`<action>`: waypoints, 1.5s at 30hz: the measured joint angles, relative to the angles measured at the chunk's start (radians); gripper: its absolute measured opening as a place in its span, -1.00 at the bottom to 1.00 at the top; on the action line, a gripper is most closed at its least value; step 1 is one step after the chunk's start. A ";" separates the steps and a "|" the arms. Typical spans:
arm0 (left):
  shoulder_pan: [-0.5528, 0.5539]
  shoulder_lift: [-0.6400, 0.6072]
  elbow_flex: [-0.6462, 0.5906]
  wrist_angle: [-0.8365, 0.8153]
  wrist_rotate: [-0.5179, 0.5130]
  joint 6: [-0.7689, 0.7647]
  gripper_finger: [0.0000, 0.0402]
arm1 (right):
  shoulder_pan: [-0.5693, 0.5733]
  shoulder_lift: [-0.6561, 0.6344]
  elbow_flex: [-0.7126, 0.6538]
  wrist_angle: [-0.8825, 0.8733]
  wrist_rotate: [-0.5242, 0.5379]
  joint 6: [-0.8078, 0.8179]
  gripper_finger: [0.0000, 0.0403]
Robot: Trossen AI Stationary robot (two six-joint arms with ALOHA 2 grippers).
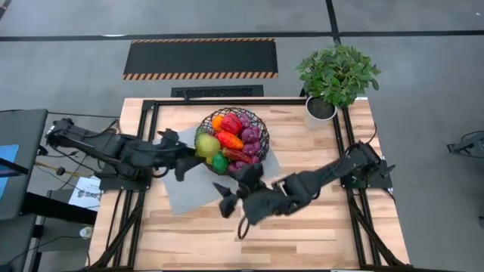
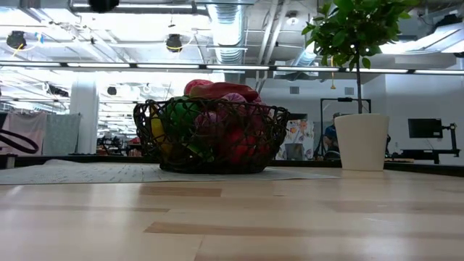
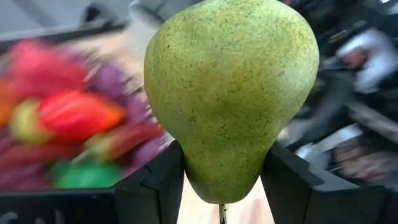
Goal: Build produce basket
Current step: Put the pear into the wired basket
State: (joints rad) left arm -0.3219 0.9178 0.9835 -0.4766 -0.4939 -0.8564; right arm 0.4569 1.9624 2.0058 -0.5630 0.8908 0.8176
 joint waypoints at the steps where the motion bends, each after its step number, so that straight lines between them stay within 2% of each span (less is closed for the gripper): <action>1: -0.019 -0.008 0.000 0.048 -0.009 0.022 -0.19 | -0.012 -0.003 0.000 0.068 -0.007 -0.056 0.38; 4: -0.068 -0.020 0.000 0.136 -0.017 0.084 -0.19 | -0.044 -0.006 -0.001 0.217 -0.077 -0.174 0.38; 7: -0.111 -0.023 0.000 0.178 -0.028 0.125 -0.19 | -0.063 -0.006 -0.001 0.293 -0.104 -0.221 0.38; 15: -0.190 -0.019 0.000 0.381 -0.138 0.200 -0.19 | -0.087 -0.001 -0.001 0.317 -0.107 -0.268 0.38; 21: -0.189 -0.001 0.000 0.430 -0.148 0.218 -0.19 | -0.098 0.005 -0.002 0.404 -0.128 -0.370 0.38; 33: -0.188 0.065 0.001 0.535 -0.119 0.216 -0.19 | -0.130 0.005 -0.002 0.412 -0.162 -0.388 0.37; 37: -0.188 0.067 0.001 0.544 -0.114 0.213 -0.19 | -0.129 0.005 -0.002 0.427 -0.160 -0.409 0.23; 45: -0.187 0.065 0.001 0.539 -0.141 0.214 -0.19 | -0.128 0.006 -0.002 0.434 -0.133 -0.399 -0.37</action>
State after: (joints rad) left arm -0.5087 0.9825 0.9844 0.0627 -0.6345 -0.6419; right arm 0.3286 1.9682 2.0033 -0.1286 0.7578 0.4185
